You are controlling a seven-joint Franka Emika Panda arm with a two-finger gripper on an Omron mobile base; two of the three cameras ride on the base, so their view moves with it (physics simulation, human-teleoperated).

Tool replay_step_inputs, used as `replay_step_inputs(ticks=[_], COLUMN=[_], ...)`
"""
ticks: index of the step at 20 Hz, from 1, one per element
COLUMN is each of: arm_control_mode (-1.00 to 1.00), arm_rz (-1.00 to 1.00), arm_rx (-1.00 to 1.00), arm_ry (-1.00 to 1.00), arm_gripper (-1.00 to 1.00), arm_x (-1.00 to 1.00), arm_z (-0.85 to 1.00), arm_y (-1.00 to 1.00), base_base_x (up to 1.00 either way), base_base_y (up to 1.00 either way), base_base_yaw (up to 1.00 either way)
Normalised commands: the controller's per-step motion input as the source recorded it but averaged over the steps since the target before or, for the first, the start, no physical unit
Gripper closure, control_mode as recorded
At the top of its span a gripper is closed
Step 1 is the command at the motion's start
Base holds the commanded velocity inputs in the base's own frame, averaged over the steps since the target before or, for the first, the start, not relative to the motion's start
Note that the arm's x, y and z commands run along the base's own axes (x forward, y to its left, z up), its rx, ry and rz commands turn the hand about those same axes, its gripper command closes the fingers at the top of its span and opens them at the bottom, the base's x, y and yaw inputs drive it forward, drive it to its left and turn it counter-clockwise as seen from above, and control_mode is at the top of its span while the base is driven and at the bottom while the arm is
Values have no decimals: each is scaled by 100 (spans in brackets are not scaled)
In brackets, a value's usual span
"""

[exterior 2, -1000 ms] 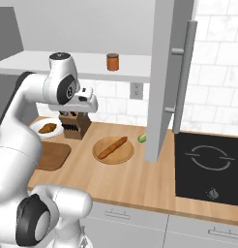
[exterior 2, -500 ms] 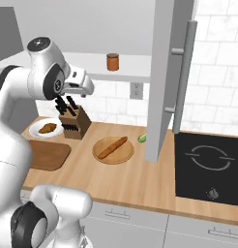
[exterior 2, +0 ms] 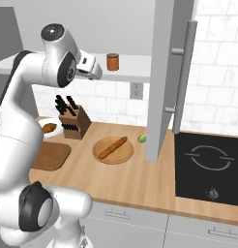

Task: From the different types of pastries on the counter, select a croissant and place it on the cutting board. Then retrieve a jar of jam from the cabinet and place it alongside the croissant on the cutting board.

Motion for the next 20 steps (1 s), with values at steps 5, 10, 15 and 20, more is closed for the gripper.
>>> replay_step_inputs(ticks=[5,10,15,20], arm_control_mode=[-100,-100,-100,-100], arm_rz=[0,-2,0,0], arm_rx=[-2,0,-12,-16], arm_ry=[1,0,0,1], arm_gripper=[-100,-100,-100,-100], arm_x=[53,74,-6,-14], arm_z=[31,69,-27,-41], arm_y=[-24,-35,-2,-5], base_base_x=[0,0,0,0], base_base_y=[0,0,0,0], base_base_yaw=[0,0,0,0])
